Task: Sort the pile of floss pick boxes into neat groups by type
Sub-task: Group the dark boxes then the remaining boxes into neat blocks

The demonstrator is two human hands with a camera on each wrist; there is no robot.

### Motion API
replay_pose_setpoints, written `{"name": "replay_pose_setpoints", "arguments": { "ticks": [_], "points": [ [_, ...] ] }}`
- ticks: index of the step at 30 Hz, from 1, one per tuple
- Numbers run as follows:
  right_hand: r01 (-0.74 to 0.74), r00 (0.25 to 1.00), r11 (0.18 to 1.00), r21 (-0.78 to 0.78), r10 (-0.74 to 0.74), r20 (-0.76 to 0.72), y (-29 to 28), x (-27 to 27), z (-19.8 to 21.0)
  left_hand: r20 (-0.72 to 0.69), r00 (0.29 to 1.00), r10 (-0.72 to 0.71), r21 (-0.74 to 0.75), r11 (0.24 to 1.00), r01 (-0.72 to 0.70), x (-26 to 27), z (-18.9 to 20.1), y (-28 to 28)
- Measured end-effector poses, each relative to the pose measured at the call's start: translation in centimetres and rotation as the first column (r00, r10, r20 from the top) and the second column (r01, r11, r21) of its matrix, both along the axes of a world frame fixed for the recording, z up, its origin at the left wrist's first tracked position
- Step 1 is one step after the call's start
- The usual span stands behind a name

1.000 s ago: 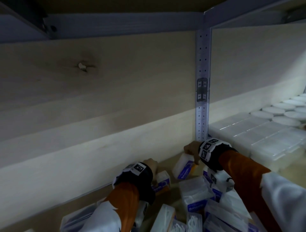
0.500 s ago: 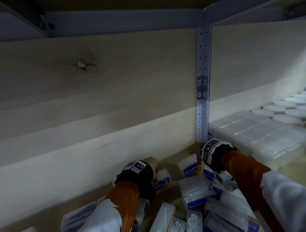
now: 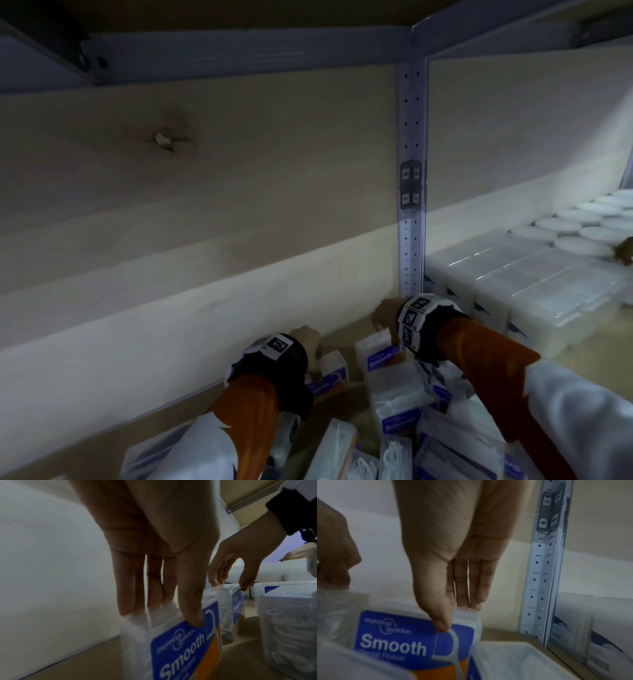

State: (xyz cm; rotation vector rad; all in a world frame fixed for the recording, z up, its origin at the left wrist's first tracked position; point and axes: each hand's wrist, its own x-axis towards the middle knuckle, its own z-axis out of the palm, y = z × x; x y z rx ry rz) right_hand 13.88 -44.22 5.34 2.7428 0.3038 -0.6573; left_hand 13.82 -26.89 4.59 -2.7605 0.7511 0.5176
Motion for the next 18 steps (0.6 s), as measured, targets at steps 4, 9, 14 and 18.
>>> {"name": "replay_pose_setpoints", "arguments": {
  "ticks": [4, 9, 14, 18],
  "points": [
    [0.0, 1.0, 0.999, 0.037, -0.001, 0.016, 0.8, -0.3, 0.0, 0.006, 1.0, 0.006, 0.018, 1.0, -0.006, -0.1, -0.1, -0.2],
    [-0.031, 0.999, 0.996, 0.083, 0.029, 0.023, 1.7, -0.6, 0.2, 0.005, 1.0, 0.007, 0.018, 1.0, -0.008, -0.2, 0.0, -0.3],
    [-0.033, 0.999, 0.994, 0.102, 0.03, 0.032, 2.0, -0.7, 0.0, 0.01, 1.0, 0.016, 0.011, 1.0, -0.016, -0.3, 0.0, -0.4],
    [-0.035, 0.999, 0.994, 0.104, 0.032, 0.029, 2.1, -0.7, -0.1, 0.013, 1.0, 0.016, 0.026, 1.0, -0.017, -0.3, -0.1, -0.3]
  ]
}}
